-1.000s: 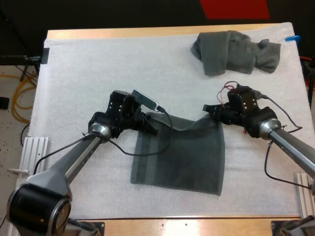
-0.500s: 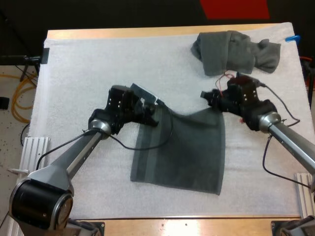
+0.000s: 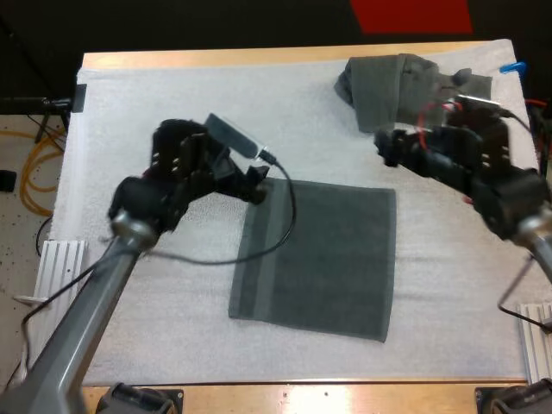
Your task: Pick towel from pile fold and stack
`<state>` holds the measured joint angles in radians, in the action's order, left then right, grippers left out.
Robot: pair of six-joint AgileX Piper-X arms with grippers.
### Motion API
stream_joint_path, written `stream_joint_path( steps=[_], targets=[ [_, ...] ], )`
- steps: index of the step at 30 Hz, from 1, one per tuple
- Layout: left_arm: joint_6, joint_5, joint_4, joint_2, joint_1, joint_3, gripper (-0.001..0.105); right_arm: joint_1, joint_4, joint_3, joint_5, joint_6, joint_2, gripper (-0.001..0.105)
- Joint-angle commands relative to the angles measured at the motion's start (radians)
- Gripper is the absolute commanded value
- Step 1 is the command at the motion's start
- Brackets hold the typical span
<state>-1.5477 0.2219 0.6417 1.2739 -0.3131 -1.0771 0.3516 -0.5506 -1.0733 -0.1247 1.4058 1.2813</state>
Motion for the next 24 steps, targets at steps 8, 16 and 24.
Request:
stream_joint_path(
  steps=[8, 16, 24],
  targets=[
    [-0.099, 0.008, 0.247, -0.278, -0.001, 0.009, 0.072, 0.001, -0.356, 0.042, 0.044, 0.020, -0.285, 0.071],
    [-0.236, 0.055, 0.361, -0.504, -0.001, 0.153, 0.072, 0.001, -0.493, 0.240, 0.027, -0.062, -0.544, 0.071],
    [-0.319, 0.067, 0.439, -0.680, -0.001, 0.308, 0.072, 0.001, -0.546, 0.445, -0.144, -0.181, -0.686, 0.071]
  ],
)
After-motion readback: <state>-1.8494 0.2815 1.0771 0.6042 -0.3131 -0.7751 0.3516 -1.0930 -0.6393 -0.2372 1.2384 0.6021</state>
